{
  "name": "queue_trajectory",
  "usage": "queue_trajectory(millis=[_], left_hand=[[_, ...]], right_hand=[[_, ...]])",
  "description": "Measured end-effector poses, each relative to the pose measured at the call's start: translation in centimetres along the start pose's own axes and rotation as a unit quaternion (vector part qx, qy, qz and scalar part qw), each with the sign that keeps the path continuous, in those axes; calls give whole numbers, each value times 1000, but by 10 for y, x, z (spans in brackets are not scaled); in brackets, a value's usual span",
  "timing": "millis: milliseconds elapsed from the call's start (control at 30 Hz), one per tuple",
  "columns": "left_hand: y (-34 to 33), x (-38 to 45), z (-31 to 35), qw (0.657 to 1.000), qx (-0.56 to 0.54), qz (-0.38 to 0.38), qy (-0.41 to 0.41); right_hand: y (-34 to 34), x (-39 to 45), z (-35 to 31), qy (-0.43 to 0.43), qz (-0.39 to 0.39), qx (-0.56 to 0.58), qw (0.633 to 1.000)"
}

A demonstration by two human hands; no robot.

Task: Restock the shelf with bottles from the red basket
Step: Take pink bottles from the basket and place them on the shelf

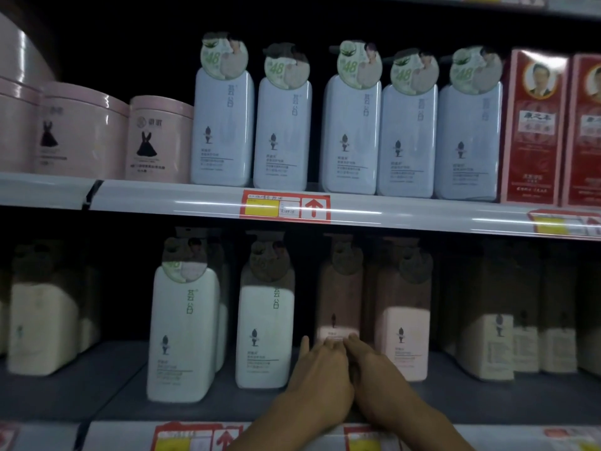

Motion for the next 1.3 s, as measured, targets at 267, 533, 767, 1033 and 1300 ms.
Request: queue_trajectory(millis=[267,533,767,1033,1300], left_hand=[[-3,9,-6,1000,-13,-15,1],[-7,10,-6,998,-42,-46,10],[14,-13,-10,993,-110,11,45],[49,-89,12,977,-206,53,26],[-1,-239,15,969,-243,40,12]], right_hand=[[-4,7,-1,-5,-35,4,999],[-9,14,6,-41,-58,0,997],[7,-6,-12,-53,6,39,998],[33,-79,-68,-19,52,74,996],[-29,-229,-72,-13,29,130,991]])
Point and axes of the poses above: each hand's wrist, its own x-axis towards the middle knuckle, its own y-axis out of the back of the hand, z = x × y, the point moved 6 cm from there along x, towards the middle knuckle, and after that the axes turned 5 degrees about x, right-handed, at the moved point
